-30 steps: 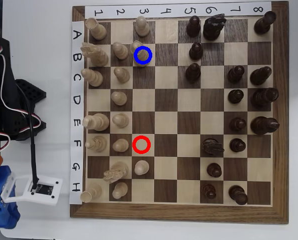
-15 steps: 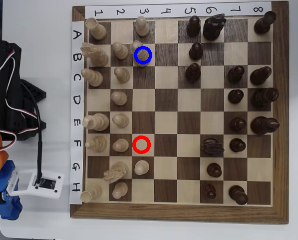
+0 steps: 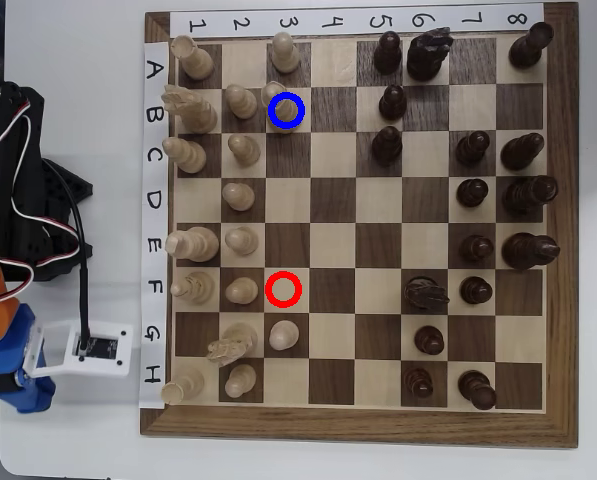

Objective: Move the piece to destination

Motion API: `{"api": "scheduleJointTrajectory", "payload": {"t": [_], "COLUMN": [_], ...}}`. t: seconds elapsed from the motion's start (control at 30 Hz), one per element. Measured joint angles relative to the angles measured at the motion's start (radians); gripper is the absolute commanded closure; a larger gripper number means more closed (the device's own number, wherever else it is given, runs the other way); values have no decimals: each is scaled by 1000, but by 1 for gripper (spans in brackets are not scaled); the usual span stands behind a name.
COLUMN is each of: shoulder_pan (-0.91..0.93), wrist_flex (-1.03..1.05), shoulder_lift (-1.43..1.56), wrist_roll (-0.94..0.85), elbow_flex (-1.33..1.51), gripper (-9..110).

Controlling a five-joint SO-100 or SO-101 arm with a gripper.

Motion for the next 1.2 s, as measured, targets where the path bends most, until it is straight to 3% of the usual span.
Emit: {"api": "scheduleJointTrajectory", "payload": {"t": [1.2], "shoulder_pan": [0], "wrist_flex": [66], "shoulder_lift": [0], "wrist_roll": [-12], "elbow_flex": [0], "gripper": [101]}}
